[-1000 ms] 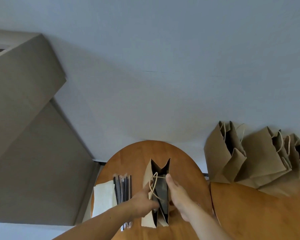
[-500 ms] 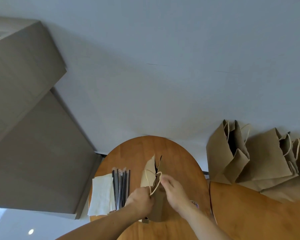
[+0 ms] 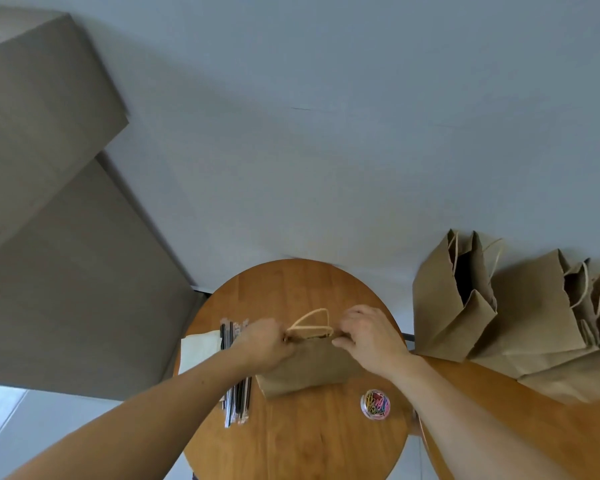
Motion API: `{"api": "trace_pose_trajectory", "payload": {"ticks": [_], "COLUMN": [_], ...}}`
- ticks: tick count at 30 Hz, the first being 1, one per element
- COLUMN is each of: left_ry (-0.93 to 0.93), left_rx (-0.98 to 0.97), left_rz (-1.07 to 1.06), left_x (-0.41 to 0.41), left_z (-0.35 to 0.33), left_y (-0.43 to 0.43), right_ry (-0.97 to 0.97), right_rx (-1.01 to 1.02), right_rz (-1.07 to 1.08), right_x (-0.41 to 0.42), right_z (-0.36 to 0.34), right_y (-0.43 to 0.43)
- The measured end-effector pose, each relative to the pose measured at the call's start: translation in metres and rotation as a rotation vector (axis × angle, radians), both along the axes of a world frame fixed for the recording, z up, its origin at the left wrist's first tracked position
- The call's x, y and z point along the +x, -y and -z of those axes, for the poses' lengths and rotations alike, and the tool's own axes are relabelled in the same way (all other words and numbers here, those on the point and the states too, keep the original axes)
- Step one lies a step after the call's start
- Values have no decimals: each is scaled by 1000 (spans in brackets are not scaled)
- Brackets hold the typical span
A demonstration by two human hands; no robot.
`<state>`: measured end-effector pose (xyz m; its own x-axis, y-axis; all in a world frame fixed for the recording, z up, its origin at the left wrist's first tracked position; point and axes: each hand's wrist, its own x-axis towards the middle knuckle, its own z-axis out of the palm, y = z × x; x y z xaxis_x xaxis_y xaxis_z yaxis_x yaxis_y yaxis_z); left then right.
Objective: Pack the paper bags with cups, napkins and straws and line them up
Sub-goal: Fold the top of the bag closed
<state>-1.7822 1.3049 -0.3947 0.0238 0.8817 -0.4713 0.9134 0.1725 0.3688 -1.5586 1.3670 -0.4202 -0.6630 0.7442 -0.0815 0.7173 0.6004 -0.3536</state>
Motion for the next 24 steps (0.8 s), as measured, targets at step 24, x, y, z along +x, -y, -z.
{"api": "trace_pose_trajectory", "payload": {"ticks": [24], "left_ry": [30], "left_rx": [81], "left_rz": [-267], "left_x": [11], "left_z": [35], "left_y": [11], "right_ry": [463], "right_rx": [-590], "right_rz": [591], "right_x": [67], "right_z": [148], "right_y": [55]}}
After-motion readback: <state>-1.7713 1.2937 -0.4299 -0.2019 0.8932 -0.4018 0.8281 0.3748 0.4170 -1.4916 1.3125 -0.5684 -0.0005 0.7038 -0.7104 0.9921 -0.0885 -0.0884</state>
